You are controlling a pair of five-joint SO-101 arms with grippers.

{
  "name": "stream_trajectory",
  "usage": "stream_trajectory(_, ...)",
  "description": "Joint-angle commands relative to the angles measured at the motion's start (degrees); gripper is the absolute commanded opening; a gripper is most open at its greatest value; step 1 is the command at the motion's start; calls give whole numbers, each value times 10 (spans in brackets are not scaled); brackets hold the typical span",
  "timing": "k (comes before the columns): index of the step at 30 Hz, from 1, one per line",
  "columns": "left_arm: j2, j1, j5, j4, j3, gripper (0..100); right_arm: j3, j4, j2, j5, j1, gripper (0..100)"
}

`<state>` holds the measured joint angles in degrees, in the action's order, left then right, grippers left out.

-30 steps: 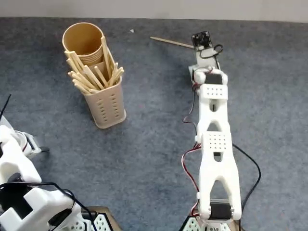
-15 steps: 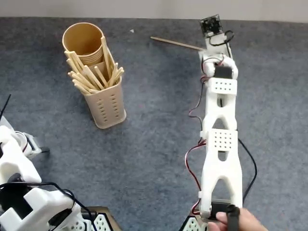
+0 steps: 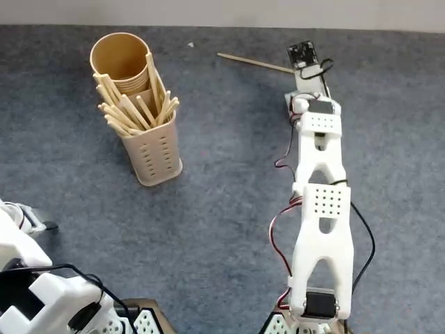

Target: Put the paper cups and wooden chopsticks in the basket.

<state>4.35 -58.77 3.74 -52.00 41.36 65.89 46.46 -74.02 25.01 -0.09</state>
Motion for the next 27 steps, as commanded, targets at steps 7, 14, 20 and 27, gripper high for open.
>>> stream_trajectory(7, 13, 6, 4, 2, -1, 274, 145, 473, 73, 4, 4, 2)
stream_trajectory(14, 13, 51, 4, 1, 1, 274, 354, 443, 73, 4, 18, 18)
stream_trajectory(20, 13, 51, 4, -7, 9, 274, 263, 134, 26, 4, 9, 254)
stream_trajectory(27, 13, 51, 4, -7, 36, 274, 36, -7, 38, -8, -21, 317)
